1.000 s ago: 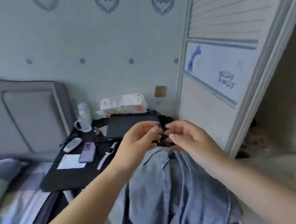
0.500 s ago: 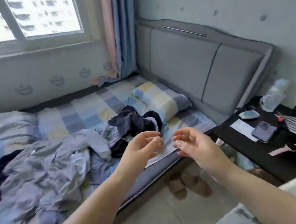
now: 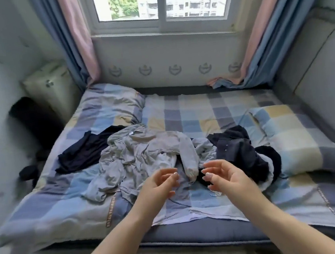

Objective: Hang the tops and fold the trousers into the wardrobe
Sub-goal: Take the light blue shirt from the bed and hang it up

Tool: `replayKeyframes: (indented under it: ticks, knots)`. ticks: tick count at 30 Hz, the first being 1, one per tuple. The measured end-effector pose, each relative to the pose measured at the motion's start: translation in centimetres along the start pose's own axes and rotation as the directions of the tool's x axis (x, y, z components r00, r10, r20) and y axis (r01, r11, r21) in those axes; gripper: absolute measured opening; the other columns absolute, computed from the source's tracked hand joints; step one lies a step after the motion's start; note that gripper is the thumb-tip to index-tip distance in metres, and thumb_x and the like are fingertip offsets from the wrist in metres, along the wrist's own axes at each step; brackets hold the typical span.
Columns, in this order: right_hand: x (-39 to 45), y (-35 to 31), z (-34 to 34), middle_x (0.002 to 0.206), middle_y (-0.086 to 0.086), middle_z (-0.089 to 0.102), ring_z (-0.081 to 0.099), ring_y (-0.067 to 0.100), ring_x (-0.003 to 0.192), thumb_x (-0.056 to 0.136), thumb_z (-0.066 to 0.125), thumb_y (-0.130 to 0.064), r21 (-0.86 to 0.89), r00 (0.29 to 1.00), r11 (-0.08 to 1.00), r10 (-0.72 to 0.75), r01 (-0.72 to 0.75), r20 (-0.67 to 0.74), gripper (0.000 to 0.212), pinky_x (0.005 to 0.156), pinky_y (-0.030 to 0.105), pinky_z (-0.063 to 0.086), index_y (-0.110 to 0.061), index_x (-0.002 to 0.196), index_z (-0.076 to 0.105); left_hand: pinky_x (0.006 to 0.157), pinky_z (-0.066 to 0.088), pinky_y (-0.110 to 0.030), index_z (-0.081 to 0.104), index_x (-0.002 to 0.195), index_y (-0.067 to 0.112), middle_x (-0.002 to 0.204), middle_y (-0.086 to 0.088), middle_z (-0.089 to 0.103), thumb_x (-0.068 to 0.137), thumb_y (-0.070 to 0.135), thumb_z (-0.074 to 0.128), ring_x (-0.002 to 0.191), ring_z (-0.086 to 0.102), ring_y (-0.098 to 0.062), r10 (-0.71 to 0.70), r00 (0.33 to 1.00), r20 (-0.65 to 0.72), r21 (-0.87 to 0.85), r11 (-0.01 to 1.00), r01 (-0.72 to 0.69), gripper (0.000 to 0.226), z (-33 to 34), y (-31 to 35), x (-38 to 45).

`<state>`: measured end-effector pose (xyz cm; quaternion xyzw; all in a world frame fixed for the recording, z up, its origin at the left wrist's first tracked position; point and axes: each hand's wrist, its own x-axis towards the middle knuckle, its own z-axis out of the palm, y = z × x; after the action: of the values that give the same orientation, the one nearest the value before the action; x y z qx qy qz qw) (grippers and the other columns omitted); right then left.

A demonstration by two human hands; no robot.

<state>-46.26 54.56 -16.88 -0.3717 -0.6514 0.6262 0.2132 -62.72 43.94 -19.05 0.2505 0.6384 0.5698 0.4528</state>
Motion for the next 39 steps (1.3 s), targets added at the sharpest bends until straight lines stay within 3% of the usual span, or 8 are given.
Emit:
replayKeyframes:
  ticks: [8, 13, 19, 23, 28, 35, 39]
  knots:
    - [12.9, 0.7, 3.2, 0.099, 0.004, 0.068, 0.064, 0.009, 0.086, 0.091, 0.059, -0.009, -0.002, 0.975, 0.995, 0.097, -0.099, 0.199, 0.017, 0.076, 0.026, 0.052, -0.020, 0.103, 0.064, 0.077, 0.052, -0.030, 0.064, 0.099, 0.020, 0.091, 0.002, 0.069, 0.093, 0.016, 0.057, 0.082, 0.066, -0.009, -0.113, 0.943, -0.312, -0.108, 0.991, 0.083, 0.010, -7.1, -0.6, 6.4]
    - [18.0, 1.5, 8.0, 0.101, 0.003, 0.066, 0.064, 0.009, 0.087, 0.092, 0.059, -0.013, -0.057, 0.953, 0.983, 0.183, -0.174, 0.243, 0.015, 0.072, 0.021, 0.050, -0.021, 0.104, 0.062, 0.067, 0.050, -0.024, 0.063, 0.104, 0.012, 0.092, -0.004, 0.068, 0.095, 0.012, 0.054, 0.082, 0.063, -0.014, -0.208, 0.883, -0.420, -0.221, 0.968, 0.123, 0.013, -13.3, -2.6, 8.3]
    - [23.6, 1.8, 14.7, 0.106, 0.007, 0.066, 0.063, 0.021, 0.097, 0.092, 0.058, -0.011, -0.084, 0.956, 0.970, 0.241, -0.230, 0.166, 0.015, 0.079, 0.028, 0.051, -0.018, 0.105, 0.061, 0.082, 0.049, -0.035, 0.062, 0.106, 0.012, 0.100, -0.009, 0.069, 0.095, 0.014, 0.055, 0.091, 0.063, -0.021, -0.296, 0.870, -0.394, -0.295, 0.937, 0.185, 0.014, -22.2, -4.3, 13.4]
    - [27.5, 3.6, 19.8, 0.106, 0.005, 0.067, 0.064, 0.016, 0.096, 0.092, 0.058, -0.011, -0.064, 0.951, 0.951, 0.307, -0.304, 0.046, 0.016, 0.071, 0.020, 0.050, -0.020, 0.104, 0.062, 0.075, 0.051, -0.030, 0.062, 0.102, 0.012, 0.095, -0.006, 0.068, 0.095, 0.013, 0.054, 0.082, 0.064, -0.016, -0.322, 0.885, -0.337, -0.264, 0.934, 0.239, 0.010, -28.7, -4.6, 18.6]
    - [32.3, 6.9, 23.9, 0.106, 0.004, 0.064, 0.063, 0.016, 0.098, 0.093, 0.057, -0.013, -0.051, 0.914, 0.913, 0.404, -0.405, -0.032, 0.014, 0.084, 0.031, 0.053, -0.023, 0.102, 0.060, 0.073, 0.052, -0.027, 0.061, 0.101, 0.013, 0.096, -0.004, 0.066, 0.096, 0.017, 0.054, 0.082, 0.062, -0.014, -0.373, 0.871, -0.319, -0.259, 0.919, 0.299, 0.009, -34.1, -5.9, 24.8]
    - [41.3, 12.3, 26.1, 0.104, 0.004, 0.064, 0.062, 0.017, 0.094, 0.092, 0.056, -0.014, -0.075, 0.891, 0.889, 0.444, -0.452, -0.099, 0.013, 0.082, 0.033, 0.051, -0.026, 0.097, 0.059, 0.071, 0.051, -0.027, 0.060, 0.106, 0.013, 0.101, -0.004, 0.067, 0.095, 0.021, 0.055, 0.090, 0.062, -0.015, -0.454, 0.835, -0.311, -0.279, 0.884, 0.376, 0.014, -36.7, -10.8, 32.5]
    - [49.0, 17.4, 28.2, 0.098, 0.002, 0.066, 0.062, 0.017, 0.088, 0.092, 0.057, -0.019, -0.154, 0.908, 0.895, 0.404, -0.418, -0.111, 0.014, 0.083, 0.035, 0.050, -0.019, 0.106, 0.061, 0.076, 0.051, -0.029, 0.061, 0.103, 0.014, 0.102, -0.004, 0.067, 0.095, 0.021, 0.055, 0.093, 0.062, -0.017, -0.469, 0.818, -0.332, -0.276, 0.878, 0.391, 0.012, -37.9, -15.4, 38.5]
